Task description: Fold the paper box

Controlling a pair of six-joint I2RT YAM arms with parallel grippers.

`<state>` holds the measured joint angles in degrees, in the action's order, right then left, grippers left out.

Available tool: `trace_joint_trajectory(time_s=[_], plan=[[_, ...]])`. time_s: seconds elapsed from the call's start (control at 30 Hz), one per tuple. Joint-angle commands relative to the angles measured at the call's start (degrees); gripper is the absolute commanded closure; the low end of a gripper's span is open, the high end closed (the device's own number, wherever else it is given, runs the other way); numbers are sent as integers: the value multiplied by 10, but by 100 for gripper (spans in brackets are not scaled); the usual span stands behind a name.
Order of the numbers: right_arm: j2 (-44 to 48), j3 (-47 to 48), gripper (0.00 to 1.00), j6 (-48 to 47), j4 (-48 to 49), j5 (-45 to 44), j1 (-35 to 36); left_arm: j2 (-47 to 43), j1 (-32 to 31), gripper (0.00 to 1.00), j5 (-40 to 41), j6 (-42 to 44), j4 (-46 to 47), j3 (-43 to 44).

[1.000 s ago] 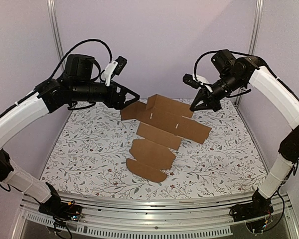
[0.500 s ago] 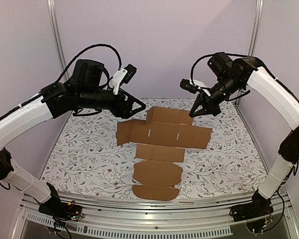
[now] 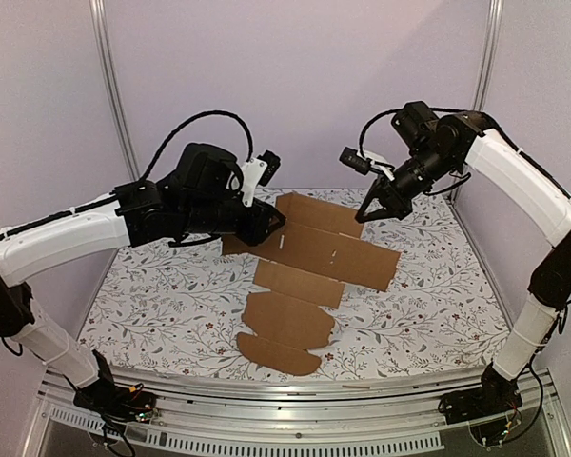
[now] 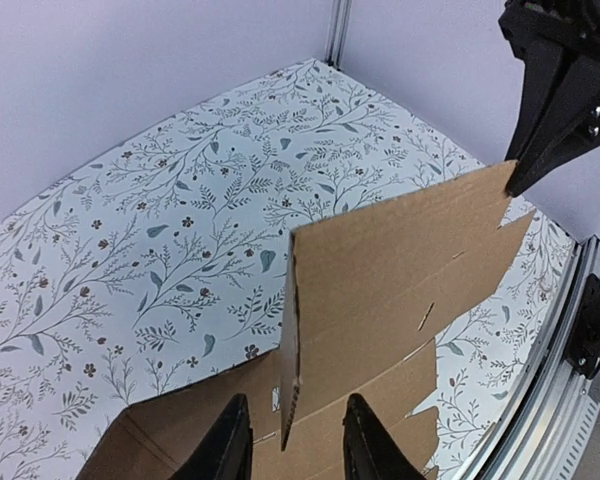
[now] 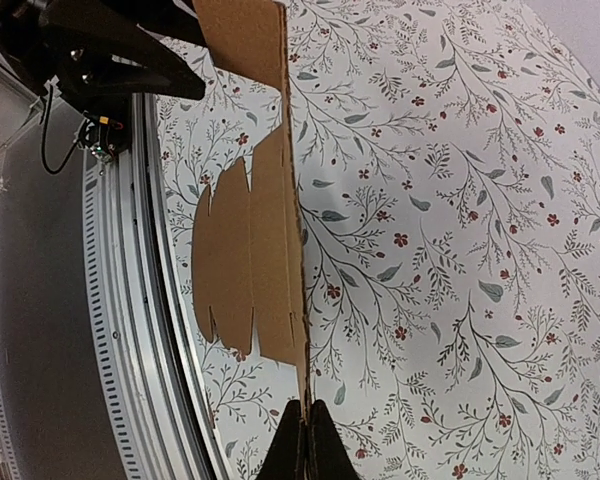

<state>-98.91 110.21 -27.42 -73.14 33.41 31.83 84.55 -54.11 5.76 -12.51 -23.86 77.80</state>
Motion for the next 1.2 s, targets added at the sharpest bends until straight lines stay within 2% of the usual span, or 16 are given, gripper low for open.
trace_joint_trajectory(time_s=[0.0,0.13,0.17,0.2,0.3,0.33,0.37,0.4,0.5,0.57,0.67,0.77,0.9,1.0,1.17], plan=[[0,-18,100,11,9,22,1,12,-6,69,42,0,45,-6],[4,-23,100,8,7,30,0,27,-6,68,46,15,52,2],[5,-25,100,8,6,31,1,29,-6,71,43,18,55,2],[6,-25,100,8,7,32,1,32,-6,74,40,20,56,2],[9,-28,100,10,9,36,0,38,-7,95,38,19,57,3],[11,-30,100,10,10,37,0,39,-6,100,38,19,57,3],[11,-33,100,11,11,38,0,40,-6,100,36,19,57,2],[13,-35,98,11,10,41,0,39,-6,100,35,19,58,0],[15,-23,82,-6,-30,80,-9,30,-7,100,30,31,58,-10],[12,4,74,-42,-84,154,-42,17,-6,100,29,52,59,-24],[8,25,61,-84,-126,201,-99,-8,-3,100,33,81,57,-50],[17,4,56,-110,-106,143,-109,-35,-2,100,8,111,80,-84],[45,-88,55,-90,36,31,-88,-51,-2,100,3,110,111,-107],[50,-125,54,-84,90,-43,-48,-53,-1,100,-1,100,126,-112],[39,-127,53,-82,95,-33,8,-54,-1,100,1,87,134,-114]])
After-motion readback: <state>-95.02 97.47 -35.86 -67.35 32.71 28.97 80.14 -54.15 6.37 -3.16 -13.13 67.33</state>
